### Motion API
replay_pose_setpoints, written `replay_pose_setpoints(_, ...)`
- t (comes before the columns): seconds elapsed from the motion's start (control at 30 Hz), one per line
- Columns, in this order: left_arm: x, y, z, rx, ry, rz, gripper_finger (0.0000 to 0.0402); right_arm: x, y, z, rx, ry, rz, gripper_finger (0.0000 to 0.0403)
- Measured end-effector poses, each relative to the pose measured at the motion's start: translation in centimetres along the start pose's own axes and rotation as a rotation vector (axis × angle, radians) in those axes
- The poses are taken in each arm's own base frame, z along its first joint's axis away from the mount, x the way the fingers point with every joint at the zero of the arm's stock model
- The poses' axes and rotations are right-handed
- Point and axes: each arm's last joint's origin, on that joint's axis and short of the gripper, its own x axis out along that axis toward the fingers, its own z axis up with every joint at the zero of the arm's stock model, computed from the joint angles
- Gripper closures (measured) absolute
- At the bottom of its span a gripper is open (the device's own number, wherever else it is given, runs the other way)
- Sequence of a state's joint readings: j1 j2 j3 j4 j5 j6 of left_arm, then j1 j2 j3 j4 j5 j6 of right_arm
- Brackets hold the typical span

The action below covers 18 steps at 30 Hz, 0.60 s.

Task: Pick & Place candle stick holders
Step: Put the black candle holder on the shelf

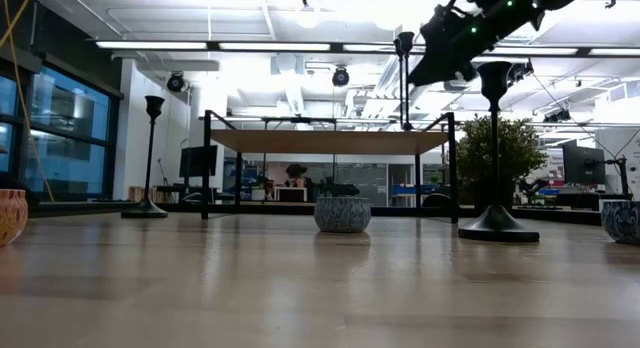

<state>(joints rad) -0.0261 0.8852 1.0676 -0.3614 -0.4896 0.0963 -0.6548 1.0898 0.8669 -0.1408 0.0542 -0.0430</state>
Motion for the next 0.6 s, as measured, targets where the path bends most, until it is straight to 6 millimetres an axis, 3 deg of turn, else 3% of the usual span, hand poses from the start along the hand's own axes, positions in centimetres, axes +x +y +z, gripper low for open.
replay_pose_setpoints(0.23,0.0,0.0,0.0,-0.002,0.0,0.001,0.0163,-3.0,-0.3,-0.1,0.027,0.039,-0.032,0.0232)
replay_pose_setpoints(0.6,0.0,0.1,-0.1,0.003,0.011,0.04,0.0163,-6.8,-0.1,-0.8,0.155,0.099,0.084,0.0237)
